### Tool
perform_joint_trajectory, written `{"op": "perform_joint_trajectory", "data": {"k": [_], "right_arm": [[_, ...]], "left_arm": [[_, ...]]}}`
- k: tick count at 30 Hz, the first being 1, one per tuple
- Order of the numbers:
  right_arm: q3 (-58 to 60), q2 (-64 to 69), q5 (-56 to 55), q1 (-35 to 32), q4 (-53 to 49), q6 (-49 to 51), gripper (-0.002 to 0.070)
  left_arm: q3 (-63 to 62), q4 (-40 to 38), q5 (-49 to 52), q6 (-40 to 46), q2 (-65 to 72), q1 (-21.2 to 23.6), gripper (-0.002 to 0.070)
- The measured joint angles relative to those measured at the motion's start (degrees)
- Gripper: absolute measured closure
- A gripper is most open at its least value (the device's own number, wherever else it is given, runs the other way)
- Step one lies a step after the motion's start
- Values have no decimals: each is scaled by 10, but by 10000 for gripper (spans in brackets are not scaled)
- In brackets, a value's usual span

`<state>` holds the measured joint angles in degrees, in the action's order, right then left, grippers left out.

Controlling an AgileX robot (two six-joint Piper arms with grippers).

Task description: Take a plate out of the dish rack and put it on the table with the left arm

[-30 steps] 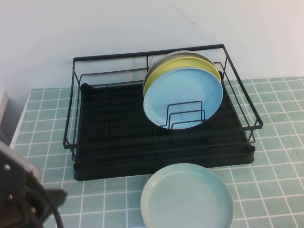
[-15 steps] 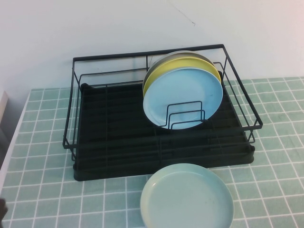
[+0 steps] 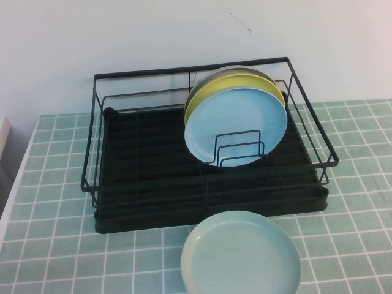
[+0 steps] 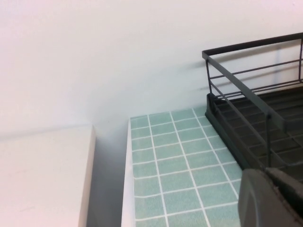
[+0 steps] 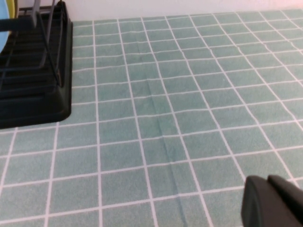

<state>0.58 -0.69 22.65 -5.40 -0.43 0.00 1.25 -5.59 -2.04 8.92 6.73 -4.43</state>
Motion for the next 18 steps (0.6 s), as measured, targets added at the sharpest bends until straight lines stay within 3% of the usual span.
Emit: {"op": "perform_joint_trajectory", "data": {"k": [9, 18], "right_arm": [[0, 0, 0, 0, 0, 0, 678], [0, 0, 0, 0, 0, 0, 678]], "left_arm": [[0, 7, 27, 1, -11, 0, 678], [0, 17, 150, -10, -73, 0, 678]]}}
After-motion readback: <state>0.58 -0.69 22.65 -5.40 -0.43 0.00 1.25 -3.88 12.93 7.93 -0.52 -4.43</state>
